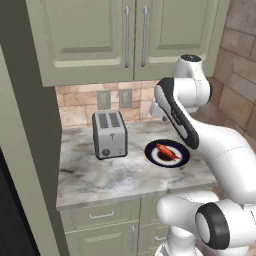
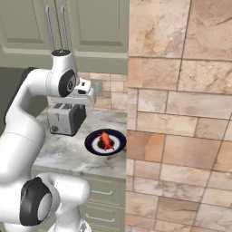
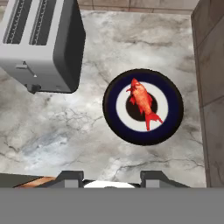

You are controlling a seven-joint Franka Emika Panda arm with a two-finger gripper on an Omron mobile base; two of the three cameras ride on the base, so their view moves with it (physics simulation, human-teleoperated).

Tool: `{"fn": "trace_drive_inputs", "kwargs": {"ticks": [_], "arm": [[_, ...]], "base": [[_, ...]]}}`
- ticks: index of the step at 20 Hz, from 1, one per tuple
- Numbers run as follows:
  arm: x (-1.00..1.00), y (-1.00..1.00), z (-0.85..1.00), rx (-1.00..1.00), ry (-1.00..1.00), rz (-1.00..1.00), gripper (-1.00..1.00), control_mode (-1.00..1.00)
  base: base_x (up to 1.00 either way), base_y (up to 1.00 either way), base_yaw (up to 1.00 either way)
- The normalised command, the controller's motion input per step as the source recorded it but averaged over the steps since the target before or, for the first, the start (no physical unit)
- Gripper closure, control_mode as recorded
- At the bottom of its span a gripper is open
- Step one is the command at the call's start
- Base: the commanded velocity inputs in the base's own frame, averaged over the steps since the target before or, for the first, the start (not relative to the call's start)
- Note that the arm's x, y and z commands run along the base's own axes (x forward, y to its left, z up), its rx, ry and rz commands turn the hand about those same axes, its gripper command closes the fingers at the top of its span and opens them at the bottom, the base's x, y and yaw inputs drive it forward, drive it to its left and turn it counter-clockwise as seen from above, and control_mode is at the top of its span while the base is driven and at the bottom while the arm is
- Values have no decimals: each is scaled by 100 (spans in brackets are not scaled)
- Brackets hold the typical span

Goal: Place the fish on the top rack of the oven, and slide the tray back inside. Close the oven door.

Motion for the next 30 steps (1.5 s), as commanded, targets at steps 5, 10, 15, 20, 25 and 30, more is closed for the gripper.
{"fn": "trace_drive_inputs", "kwargs": {"ticks": [5, 10, 15, 20, 25, 30], "arm": [[-27, -15, -4, 0, 0, 0, -100, -100], [-23, -32, -8, 0, 0, 0, -100, -100], [0, -65, -28, 1, 3, 0, -100, -100], [4, -41, -31, 0, 0, 3, -100, -100], [38, -1, -29, 0, 1, 12, -100, -100], [38, 0, -39, 0, 1, 5, -100, -100]], "base": [[0, 0, 0], [0, 0, 0], [0, 0, 0], [0, 0, 0], [0, 0, 0], [0, 0, 0]]}}
